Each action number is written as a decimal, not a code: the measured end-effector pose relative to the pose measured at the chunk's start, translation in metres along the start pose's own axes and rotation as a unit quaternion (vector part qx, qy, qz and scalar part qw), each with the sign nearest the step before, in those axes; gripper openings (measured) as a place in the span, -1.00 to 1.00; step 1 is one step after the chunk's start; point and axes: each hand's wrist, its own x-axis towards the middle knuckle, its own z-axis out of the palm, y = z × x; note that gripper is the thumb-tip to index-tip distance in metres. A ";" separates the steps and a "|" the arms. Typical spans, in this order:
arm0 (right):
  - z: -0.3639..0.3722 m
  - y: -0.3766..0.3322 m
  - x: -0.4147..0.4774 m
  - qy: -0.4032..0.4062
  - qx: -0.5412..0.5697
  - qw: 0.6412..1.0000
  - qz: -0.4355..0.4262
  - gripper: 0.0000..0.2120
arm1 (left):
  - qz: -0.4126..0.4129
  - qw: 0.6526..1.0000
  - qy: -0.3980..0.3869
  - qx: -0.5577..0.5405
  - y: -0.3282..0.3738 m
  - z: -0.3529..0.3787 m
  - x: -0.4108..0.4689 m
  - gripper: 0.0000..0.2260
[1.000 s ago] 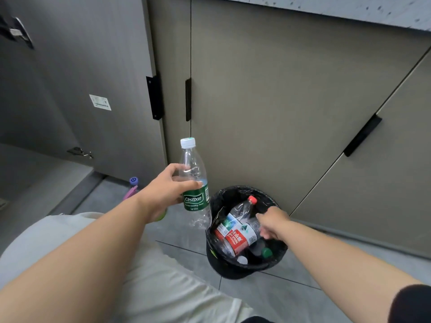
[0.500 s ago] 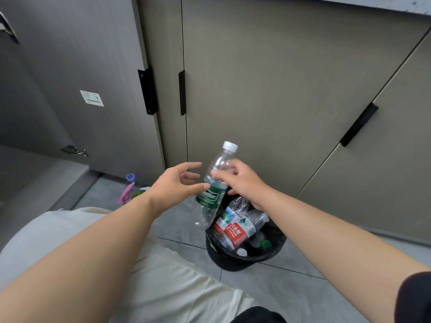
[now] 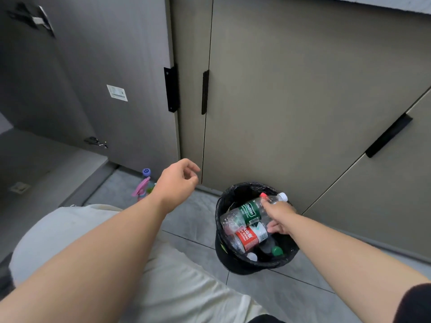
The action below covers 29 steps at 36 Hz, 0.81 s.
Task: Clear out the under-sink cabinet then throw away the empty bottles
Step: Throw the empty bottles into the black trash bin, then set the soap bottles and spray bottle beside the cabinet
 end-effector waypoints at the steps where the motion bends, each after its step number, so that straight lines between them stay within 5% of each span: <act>1: -0.001 -0.003 0.000 0.032 -0.080 0.996 -0.030 -0.45 | -0.002 1.000 0.005 0.004 -0.001 -0.002 -0.001 -0.80; 3: -0.003 -0.014 -0.001 0.100 -0.205 0.968 -0.105 -0.59 | -0.007 1.000 0.022 0.001 -0.002 -0.008 -0.001 -0.80; 6: 0.007 -0.042 -0.008 0.133 -0.226 0.943 -0.207 -0.63 | -0.017 0.997 0.070 -0.016 -0.004 -0.020 0.001 -0.79; 12: 0.066 -0.104 -0.038 -0.006 -0.158 0.909 -0.385 -0.79 | -0.036 0.990 0.133 -0.028 -0.010 -0.070 0.012 -0.79; 20: 0.147 -0.166 -0.058 -0.196 -0.191 0.873 -0.404 -0.90 | -0.088 0.986 0.132 0.056 -0.057 -0.184 0.006 -0.87; 29: 0.237 -0.206 -0.042 -0.236 -0.267 0.841 -0.408 -0.84 | -0.249 0.961 0.088 0.078 -0.197 -0.238 -0.046 -0.82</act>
